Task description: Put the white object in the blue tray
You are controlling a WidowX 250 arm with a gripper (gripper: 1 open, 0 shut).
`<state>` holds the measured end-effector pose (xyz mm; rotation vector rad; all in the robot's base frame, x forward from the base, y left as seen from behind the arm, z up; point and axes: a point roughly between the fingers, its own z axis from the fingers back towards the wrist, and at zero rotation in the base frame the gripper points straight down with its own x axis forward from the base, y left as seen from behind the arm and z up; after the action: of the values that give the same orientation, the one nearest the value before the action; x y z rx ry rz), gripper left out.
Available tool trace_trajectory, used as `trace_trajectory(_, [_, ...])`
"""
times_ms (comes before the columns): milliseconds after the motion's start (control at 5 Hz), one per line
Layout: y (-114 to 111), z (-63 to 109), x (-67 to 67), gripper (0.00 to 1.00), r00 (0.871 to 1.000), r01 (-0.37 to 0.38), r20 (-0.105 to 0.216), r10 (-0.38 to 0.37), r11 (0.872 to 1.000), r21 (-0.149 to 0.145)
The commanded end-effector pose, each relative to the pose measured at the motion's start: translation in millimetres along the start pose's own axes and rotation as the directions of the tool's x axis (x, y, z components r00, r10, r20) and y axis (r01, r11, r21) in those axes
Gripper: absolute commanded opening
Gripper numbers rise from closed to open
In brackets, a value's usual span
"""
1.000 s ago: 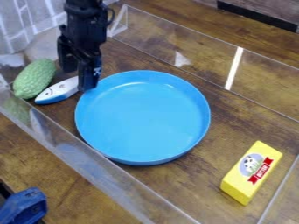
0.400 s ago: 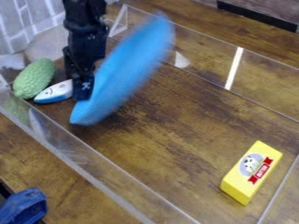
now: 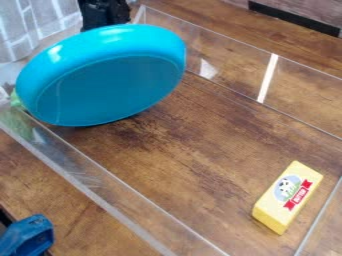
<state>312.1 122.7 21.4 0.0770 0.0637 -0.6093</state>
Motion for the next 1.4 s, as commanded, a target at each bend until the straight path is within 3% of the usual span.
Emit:
trace_trajectory(0, [-18, 8.3, 10.2, 0.0, 1.0, -0.004, 0.03, 0.004, 1.0, 0.004])
trace_trajectory(200, [-31, 7.4, 17.0, 0.0, 0.999, -0.014, 0.03, 0.014, 1.0, -0.005])
trace_trajectory(800, [-60, 3.5, 4.6, 0.0, 0.982, -0.183, 0.034, 0.184, 0.982, -0.048])
trace_trajectory(1200, [-108, 3.7, 14.8, 0.0, 0.971, -0.232, 0.036, 0.236, 0.969, -0.088])
